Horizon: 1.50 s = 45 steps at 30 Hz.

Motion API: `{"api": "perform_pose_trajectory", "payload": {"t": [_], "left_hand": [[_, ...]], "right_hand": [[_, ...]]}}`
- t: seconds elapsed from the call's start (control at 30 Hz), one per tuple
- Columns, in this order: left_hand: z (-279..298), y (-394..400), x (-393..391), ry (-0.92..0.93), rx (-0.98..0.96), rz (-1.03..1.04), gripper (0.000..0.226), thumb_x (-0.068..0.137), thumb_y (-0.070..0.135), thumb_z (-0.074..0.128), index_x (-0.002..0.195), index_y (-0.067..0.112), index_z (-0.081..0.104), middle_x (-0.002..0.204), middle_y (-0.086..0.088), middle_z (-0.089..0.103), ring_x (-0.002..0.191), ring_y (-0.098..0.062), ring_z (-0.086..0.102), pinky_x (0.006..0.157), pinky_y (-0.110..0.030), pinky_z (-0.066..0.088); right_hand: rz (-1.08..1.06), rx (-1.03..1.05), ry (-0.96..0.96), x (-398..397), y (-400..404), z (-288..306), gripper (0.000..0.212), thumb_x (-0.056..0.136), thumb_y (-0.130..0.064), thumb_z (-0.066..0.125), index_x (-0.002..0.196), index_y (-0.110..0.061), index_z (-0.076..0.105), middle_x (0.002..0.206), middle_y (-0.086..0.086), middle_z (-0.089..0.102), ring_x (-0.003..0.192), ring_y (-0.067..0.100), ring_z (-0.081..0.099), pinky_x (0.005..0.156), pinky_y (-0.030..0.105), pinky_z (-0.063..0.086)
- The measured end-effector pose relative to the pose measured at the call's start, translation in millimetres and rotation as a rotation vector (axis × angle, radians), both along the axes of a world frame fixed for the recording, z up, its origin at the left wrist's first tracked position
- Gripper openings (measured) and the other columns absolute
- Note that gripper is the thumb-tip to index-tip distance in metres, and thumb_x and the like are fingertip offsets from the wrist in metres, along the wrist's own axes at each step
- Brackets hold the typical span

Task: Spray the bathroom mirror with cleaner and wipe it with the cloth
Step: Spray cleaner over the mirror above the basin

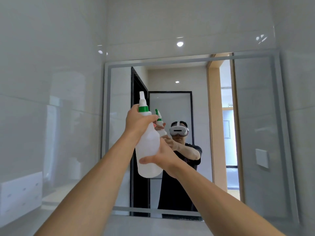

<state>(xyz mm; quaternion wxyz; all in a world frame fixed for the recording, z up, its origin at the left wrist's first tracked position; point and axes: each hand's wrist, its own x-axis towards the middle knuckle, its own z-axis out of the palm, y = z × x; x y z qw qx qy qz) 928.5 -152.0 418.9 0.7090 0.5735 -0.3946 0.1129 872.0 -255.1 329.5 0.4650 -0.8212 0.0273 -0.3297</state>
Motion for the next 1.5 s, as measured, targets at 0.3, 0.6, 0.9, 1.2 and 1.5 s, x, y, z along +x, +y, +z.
{"api": "perform_pose_trajectory", "payload": {"t": [0.3,0.6,0.9,1.2,1.5], "left_hand": [[-0.7,16.6,15.8,-0.014,-0.014,0.201,0.03,0.067,0.01,0.076,0.087,0.017,0.055,0.09,-0.015,0.066,0.079,-0.036,0.072,0.073,-0.056,0.06],[-2.5,18.9,23.0,-0.015,0.003,0.051,0.03,0.07,0.005,0.077,0.093,0.016,0.06,0.093,-0.012,0.067,0.08,-0.034,0.074,0.074,-0.046,0.062],[-1.3,2.0,8.9,-0.065,0.025,-0.065,0.04,0.074,0.014,0.084,0.103,0.018,0.058,0.103,-0.009,0.065,0.085,-0.031,0.073,0.064,-0.031,0.058],[8.6,-34.1,-8.8,-0.063,0.02,-0.128,0.032,0.07,-0.001,0.075,0.098,0.01,0.061,0.078,-0.002,0.062,0.048,-0.006,0.065,0.049,-0.021,0.053],[12.5,-71.2,-25.7,0.016,0.024,-0.222,0.032,0.068,-0.005,0.073,0.098,0.004,0.065,0.085,-0.01,0.065,0.054,-0.014,0.068,0.06,-0.037,0.061]], "right_hand": [[0.081,0.017,0.021,24.0,18.6,-3.6,0.094,0.052,-0.025,0.089,0.132,-0.029,0.041,0.123,-0.003,0.058,0.112,0.016,0.056,0.084,0.035,0.051],[0.037,0.056,-0.004,27.6,20.0,-6.8,0.092,0.05,-0.029,0.089,0.127,-0.03,0.039,0.115,-0.012,0.055,0.104,0.006,0.051,0.071,0.025,0.042],[-0.023,0.052,-0.038,12.7,4.7,-9.4,0.093,0.058,-0.022,0.091,0.135,-0.028,0.039,0.125,-0.006,0.054,0.116,0.016,0.052,0.09,0.035,0.046],[-0.132,0.048,-0.085,-15.1,-19.7,-3.2,0.092,0.054,-0.024,0.091,0.13,-0.033,0.041,0.119,-0.009,0.056,0.112,0.014,0.053,0.09,0.037,0.049],[-0.229,0.077,-0.075,-41.5,-41.8,-2.8,0.085,0.055,-0.025,0.09,0.123,-0.033,0.039,0.117,-0.006,0.057,0.109,0.017,0.055,0.087,0.038,0.05]]}}
